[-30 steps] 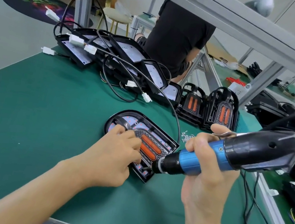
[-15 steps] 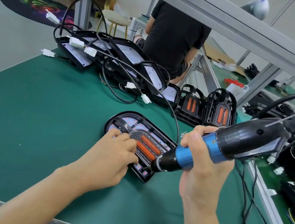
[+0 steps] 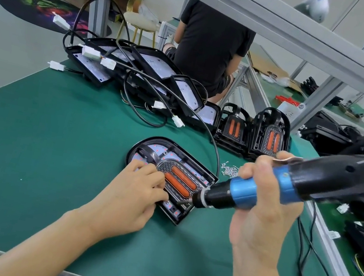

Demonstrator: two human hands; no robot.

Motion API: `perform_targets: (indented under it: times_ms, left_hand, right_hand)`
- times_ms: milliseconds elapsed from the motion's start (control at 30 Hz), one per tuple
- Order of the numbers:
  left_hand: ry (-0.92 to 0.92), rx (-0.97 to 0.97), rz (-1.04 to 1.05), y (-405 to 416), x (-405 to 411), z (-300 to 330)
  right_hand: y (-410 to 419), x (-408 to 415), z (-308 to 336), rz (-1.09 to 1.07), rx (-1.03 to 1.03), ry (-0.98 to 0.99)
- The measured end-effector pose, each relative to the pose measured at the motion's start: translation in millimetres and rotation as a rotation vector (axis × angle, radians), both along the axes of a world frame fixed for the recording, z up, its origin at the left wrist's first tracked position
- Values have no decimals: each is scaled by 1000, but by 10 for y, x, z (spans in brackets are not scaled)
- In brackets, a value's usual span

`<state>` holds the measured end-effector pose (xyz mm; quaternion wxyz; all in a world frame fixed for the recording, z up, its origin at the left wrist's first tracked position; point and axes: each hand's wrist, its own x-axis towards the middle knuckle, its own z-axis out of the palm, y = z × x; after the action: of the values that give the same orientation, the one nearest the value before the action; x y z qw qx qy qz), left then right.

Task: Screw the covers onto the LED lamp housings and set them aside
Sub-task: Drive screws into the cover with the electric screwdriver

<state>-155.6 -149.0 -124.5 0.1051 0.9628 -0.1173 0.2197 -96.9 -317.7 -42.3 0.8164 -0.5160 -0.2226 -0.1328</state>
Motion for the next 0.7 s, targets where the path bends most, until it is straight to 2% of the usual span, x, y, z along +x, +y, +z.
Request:
perform_targets:
  times_ms: [133,267,333,567,700]
  left_hand:
    - [-48,-46,-14,16,-7,-50]
    - [-68,-46,-26,18,3,-62]
    - [-61,-52,-31,12,9,-56]
    - [-42,-92,-43,25,38,-49]
    - [-73,-137,-64,40,23,-94]
  right_hand:
    - [-218,113,195,-157,16,-63]
    - [-550,362,345,-316,-77,14]
    - [-718,526,360,-368,-193,93]
    - [-1190,1040,74,-423,-801,401]
    - [-1331,1225,-112,-404,-987,567]
